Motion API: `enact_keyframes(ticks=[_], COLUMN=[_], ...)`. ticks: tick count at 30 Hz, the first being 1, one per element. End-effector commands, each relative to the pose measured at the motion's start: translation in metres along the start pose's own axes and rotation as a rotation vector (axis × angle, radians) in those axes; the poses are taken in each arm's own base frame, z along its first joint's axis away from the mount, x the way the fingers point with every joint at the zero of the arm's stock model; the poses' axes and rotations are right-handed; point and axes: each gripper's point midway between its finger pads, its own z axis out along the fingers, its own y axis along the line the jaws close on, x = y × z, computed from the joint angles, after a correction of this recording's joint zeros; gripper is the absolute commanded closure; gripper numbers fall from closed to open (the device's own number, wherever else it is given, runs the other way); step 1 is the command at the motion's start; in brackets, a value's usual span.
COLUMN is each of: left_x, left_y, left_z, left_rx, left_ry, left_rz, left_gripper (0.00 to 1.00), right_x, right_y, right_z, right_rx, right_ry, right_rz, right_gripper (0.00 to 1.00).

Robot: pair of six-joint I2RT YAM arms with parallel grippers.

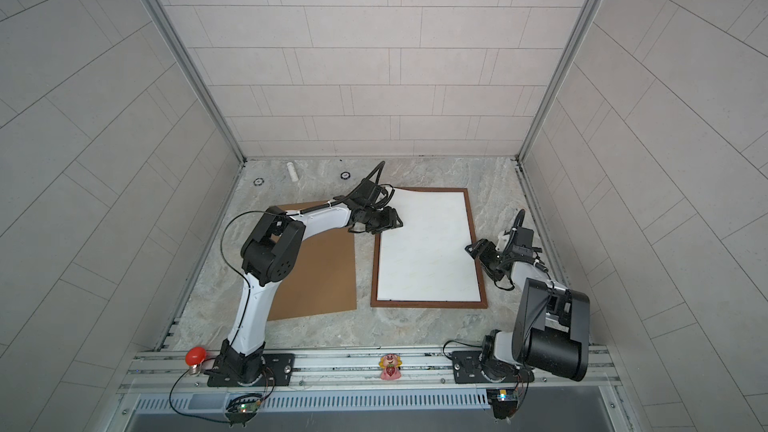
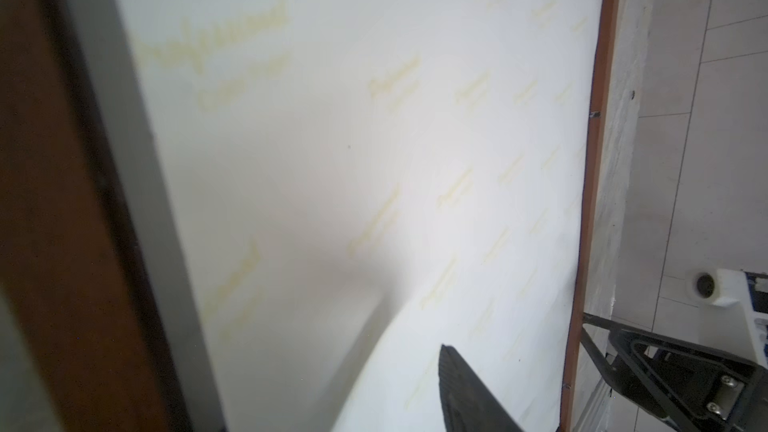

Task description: Put the photo into the frame

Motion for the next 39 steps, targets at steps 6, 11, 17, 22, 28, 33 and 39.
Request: enact_keyframes(ticks=[6,11,17,22,28,33,39], left_x=[0.021,0.026,0.028,0.033,0.039,0.022,0.019], left_y=[0.038,0.034,0.026,0.022,0.027,0.024,0.06], left_z=[-0.037,-0.052,-0.071,-0.072,-0.067,-0.098,-0.164], left_rx=[-0.285,-0.295,-0.313,-0.296,-0.282,-0.134,-0.151], left_ry=[0.097,0.124,0.19,0.223,0.249,0.183,0.059], left_rz=[0.075,0.11,0.125,0.124,0.105,0.017,-0.115], left_gripper=[0.28,0.22,0.18,0.17,0.18,0.19,0.26], right_x=[0.007,0.016,0.026,0.027,0.027,0.017,0.009], right_y=[0.002,0.005,0.009,0.013,0.013,0.022,0.061], right_z=[0.001,0.007,0.01,0.004,0.002,-0.011,-0.029], right_rx=[0.017,0.037,0.027,0.014,0.017,0.056,0.048], right_ry=[0.014,0.056,0.087,0.071,0.069,0.017,-0.014], right_rz=[-0.046,-0.08,-0.094,-0.102,-0.104,-0.184,-0.295], right_gripper=[0.25,0.24,0.23,0.23,0.23,0.21,0.19])
